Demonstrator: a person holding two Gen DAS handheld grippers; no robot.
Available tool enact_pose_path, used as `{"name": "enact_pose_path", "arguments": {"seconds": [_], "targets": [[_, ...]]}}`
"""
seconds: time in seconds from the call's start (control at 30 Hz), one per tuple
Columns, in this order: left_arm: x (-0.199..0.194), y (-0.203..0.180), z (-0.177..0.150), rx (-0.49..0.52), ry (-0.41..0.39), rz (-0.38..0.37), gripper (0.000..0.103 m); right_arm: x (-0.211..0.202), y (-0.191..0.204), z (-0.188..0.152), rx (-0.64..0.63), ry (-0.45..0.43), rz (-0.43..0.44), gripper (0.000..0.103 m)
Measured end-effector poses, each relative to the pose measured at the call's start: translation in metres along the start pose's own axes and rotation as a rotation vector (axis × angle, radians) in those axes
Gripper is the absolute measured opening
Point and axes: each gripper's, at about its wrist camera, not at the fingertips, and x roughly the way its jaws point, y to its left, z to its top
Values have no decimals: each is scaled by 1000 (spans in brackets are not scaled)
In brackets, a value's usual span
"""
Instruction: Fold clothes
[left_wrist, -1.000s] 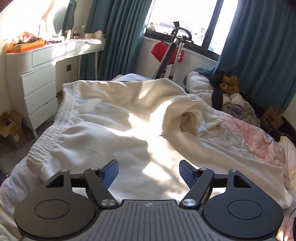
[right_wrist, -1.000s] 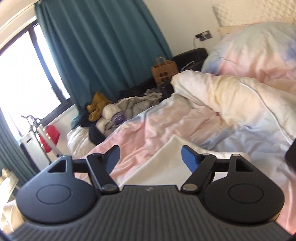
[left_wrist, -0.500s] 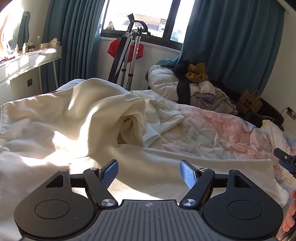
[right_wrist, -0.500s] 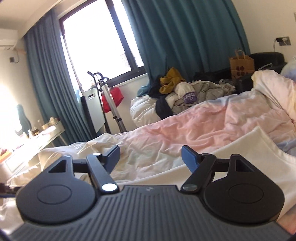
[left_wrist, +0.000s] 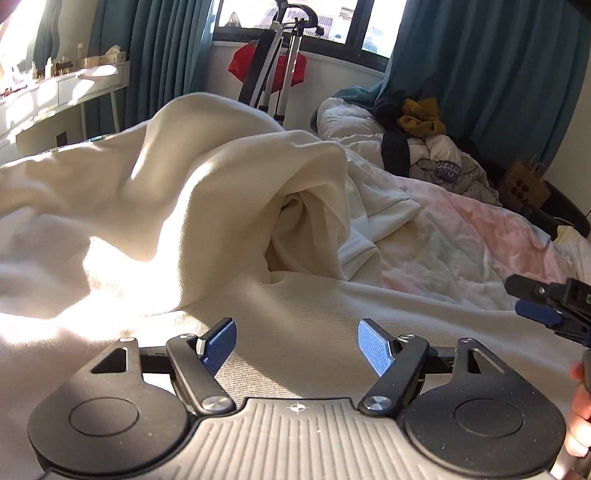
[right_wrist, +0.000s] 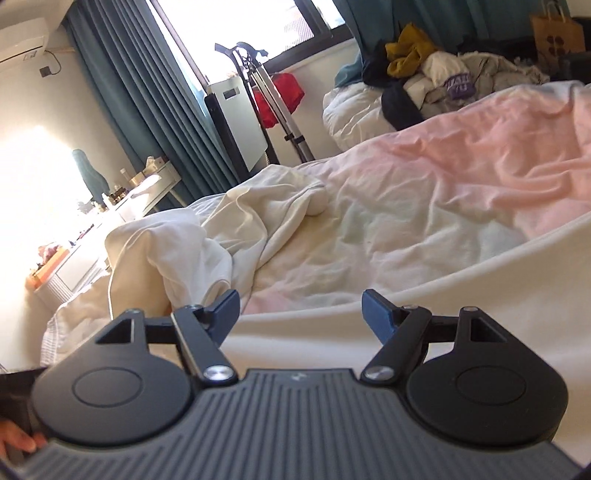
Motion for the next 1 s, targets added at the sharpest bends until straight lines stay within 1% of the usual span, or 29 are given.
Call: {"name": "enact_pose_path", "arguments": {"seconds": [0.07,0.13,0.2,0.27,0.33,0.37,0.4,0.43,0.5,0.53,0.67,0.8,0.9,1.0], "targets": [[11,6,-6,-10,16,-9,75,37,0,16,63,20,26,76],[21,11,-11,-23,32,-29,75,77,-2,33,157,27,72,76],[27,20,-15,-77,20,-99,75,116,-3,50,228,30,75,76],[30,28,-14,-106,-1,-153,75,151,-1,61,263,32,57,76],[32,35,-13,-133,-22,-205,75,177,2,67,278,27,-11,75],[33,37,-13,-145,-26,-219,75,185,3,69,276,15,-46,75],[34,40,-13,-158,-28,-230,75,192,5,70,272,1,-81,65],[35,42,-13,-170,-31,-242,75,190,5,73,277,-32,-109,45],[36,47,-13,-196,-36,-265,75,185,5,79,289,-104,-165,17],[36,49,-13,-208,-38,-276,75,176,-1,83,340,-156,-176,9],[39,59,-14,-259,-48,-322,75,142,-8,111,275,-259,-241,9],[41,62,-14,-283,-52,-326,75,102,-30,141,273,-325,-296,9],[44,60,-14,-282,-55,-329,75,69,-50,163,255,-385,-357,9],[47,58,-16,-274,-54,-338,75,36,-74,181,248,-442,-446,9]]}}
